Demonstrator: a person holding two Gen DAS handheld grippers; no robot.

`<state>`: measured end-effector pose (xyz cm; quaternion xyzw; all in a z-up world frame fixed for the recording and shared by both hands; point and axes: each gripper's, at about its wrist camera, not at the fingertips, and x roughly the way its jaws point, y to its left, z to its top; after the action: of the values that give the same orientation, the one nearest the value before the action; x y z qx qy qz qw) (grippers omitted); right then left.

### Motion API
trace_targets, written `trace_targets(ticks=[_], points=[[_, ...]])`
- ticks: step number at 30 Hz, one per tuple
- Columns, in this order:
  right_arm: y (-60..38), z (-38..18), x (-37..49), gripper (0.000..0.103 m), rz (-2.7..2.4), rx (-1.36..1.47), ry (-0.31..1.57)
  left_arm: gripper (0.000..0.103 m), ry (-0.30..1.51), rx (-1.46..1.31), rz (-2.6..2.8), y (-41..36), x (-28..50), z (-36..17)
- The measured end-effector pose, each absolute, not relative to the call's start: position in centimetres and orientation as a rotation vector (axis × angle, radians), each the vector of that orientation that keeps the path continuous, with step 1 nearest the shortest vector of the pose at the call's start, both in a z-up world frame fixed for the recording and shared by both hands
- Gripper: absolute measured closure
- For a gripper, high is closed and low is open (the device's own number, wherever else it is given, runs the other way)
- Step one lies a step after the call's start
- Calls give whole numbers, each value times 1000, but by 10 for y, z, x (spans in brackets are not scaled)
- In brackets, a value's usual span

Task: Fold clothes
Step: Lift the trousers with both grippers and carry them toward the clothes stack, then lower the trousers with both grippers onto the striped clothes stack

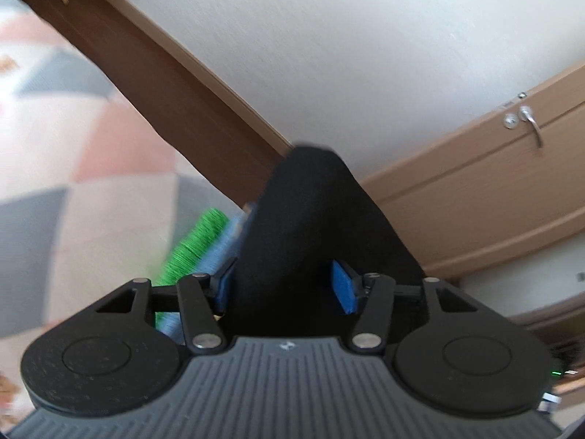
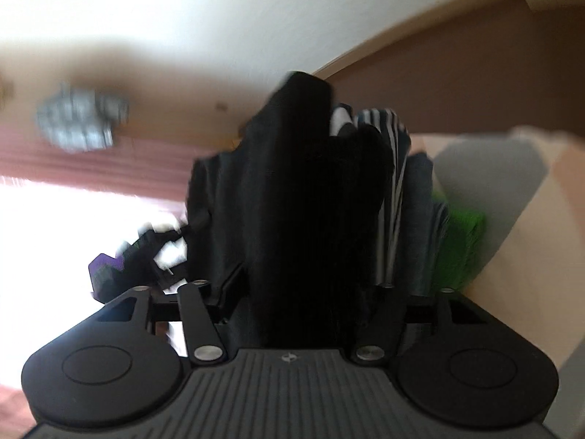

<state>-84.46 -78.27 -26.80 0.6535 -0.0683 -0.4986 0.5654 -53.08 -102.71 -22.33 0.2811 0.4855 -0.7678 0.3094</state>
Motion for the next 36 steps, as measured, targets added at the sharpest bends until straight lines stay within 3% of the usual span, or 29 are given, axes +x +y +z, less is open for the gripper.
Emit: trace_targets(ticks=[9,12,15,17,20,26,30,36], points=[[-738,-198,-821,38,-1387,1228,200,64,866,737,-2073,-931,-510,-143],[-732,-174,-786,39,-1415,918,354,63,793,814,-2101,-899,-523,-152],[-735,-177,-750,51,-1338,709,506,65,781,879,-2033,-898,-533,-181],[-740,-196,-736,55,-1303,687,594,80,745,947,-1984,-904,-540,-206],[-749,-235,-726,54,-1263,724,717,79,796,940,-1960,-914,-538,-226],[-754,-240,-727,53,-1248,764,702,84,747,887,-1980,-917,-544,-202],[-753,-213,-753,54,-1302,737,571,83,687,811,-2077,-929,-563,-175],[-765,-222,-776,54,-1371,705,543,82,797,769,-2075,-973,-598,-200]])
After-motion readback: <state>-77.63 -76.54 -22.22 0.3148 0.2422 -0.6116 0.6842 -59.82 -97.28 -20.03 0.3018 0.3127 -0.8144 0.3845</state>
